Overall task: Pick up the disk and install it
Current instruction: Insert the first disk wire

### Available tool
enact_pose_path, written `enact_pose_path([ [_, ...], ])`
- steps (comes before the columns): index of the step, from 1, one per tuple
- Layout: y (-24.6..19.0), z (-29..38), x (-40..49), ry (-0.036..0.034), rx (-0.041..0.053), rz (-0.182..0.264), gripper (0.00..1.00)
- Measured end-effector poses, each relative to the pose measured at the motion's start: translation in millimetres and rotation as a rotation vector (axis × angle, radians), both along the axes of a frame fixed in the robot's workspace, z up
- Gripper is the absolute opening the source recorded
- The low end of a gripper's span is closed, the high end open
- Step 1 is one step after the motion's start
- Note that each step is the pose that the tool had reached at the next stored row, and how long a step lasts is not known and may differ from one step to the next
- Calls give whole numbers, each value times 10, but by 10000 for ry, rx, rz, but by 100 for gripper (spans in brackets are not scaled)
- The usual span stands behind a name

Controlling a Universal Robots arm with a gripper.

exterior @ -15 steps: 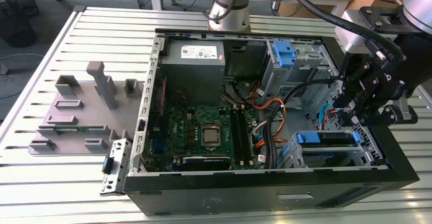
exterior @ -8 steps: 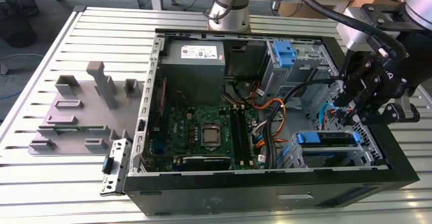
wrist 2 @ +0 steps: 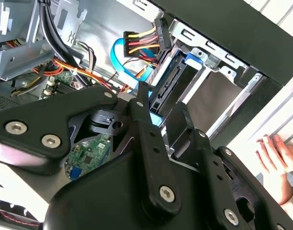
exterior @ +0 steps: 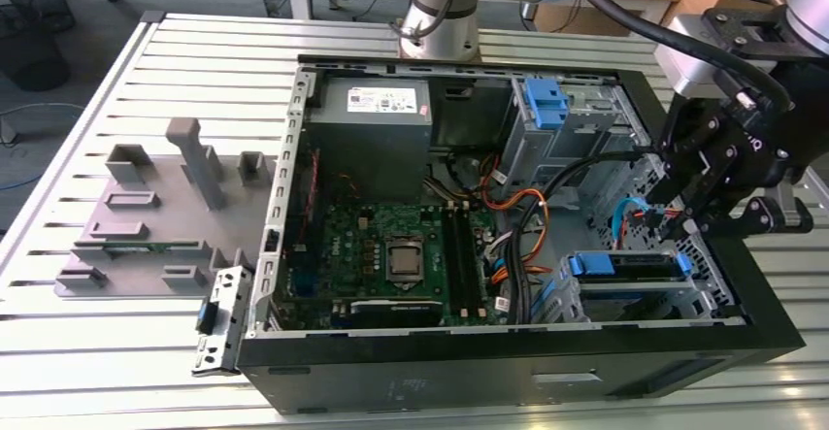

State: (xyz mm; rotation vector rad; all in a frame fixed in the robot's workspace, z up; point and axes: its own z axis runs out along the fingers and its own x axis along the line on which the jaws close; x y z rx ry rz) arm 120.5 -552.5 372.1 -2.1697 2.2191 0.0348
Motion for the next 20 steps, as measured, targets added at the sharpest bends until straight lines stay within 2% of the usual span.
enact_pose_path([
  [7,17,-84,15,0,-50,0,42],
  [16,21,-146,10,2,-464,-201,42],
  [20,41,-168,7,2,-544,-241,42],
])
